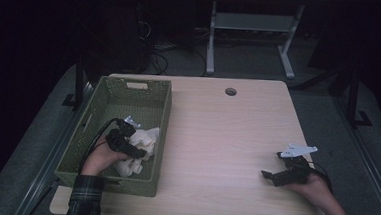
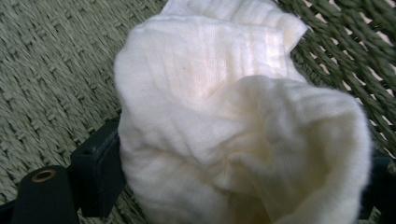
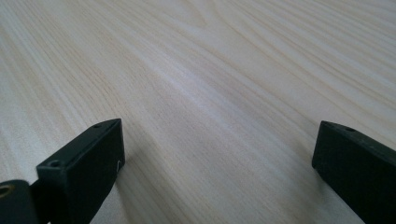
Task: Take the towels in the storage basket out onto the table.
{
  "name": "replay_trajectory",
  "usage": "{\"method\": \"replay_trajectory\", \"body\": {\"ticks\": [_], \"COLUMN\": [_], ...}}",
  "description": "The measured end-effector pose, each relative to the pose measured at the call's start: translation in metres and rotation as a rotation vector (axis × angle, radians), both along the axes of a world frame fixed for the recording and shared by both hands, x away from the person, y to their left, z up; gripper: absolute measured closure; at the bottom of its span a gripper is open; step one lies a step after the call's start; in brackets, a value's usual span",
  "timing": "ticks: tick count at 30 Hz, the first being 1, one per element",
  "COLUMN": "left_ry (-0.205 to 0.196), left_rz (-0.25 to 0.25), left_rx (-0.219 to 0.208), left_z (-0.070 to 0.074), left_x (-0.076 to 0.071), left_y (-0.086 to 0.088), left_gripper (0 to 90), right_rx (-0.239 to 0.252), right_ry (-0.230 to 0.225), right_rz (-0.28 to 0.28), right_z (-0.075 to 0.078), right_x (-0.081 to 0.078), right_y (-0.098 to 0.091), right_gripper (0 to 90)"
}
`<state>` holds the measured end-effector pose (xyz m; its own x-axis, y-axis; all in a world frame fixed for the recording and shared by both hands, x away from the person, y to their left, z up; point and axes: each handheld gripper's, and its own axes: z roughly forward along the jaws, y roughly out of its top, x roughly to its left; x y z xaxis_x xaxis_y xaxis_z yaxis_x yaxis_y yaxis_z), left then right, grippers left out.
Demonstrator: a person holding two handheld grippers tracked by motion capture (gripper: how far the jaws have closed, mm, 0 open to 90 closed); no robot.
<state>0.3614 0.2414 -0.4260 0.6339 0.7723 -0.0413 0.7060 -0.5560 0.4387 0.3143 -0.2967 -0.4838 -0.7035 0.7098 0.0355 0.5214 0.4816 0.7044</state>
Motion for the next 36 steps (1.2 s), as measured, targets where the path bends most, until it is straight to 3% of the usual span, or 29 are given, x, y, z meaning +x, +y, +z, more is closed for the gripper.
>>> {"method": "replay_trajectory", "body": {"ticks": [12, 20, 22, 28, 36], "left_ry": [0.071, 0.091, 0.101, 0.034, -0.027], "left_rz": [0.005, 0.006, 0.001, 0.021, 0.024], "left_rx": [0.076, 0.071, 0.067, 0.032, -0.044], "left_z": [-0.011, -0.003, 0.000, 0.012, 0.023], "left_x": [0.002, -0.001, 0.000, -0.003, -0.006], "left_y": [-0.005, -0.005, -0.002, 0.002, 0.008], "left_gripper": [15.7, 55.8, 61.9, 69.5, 70.0], "right_rx": [0.000, 0.000, 0.000, 0.000, 0.000], "right_ry": [0.000, 0.000, 0.000, 0.000, 0.000], "right_rz": [0.000, 0.000, 0.000, 0.000, 0.000], "right_z": [0.000, 0.000, 0.000, 0.000, 0.000], "right_x": [0.000, 0.000, 0.000, 0.000, 0.000], "right_y": [0.000, 0.000, 0.000, 0.000, 0.000], "right_gripper": [1.8, 1.8, 1.8, 1.8, 1.8]}}
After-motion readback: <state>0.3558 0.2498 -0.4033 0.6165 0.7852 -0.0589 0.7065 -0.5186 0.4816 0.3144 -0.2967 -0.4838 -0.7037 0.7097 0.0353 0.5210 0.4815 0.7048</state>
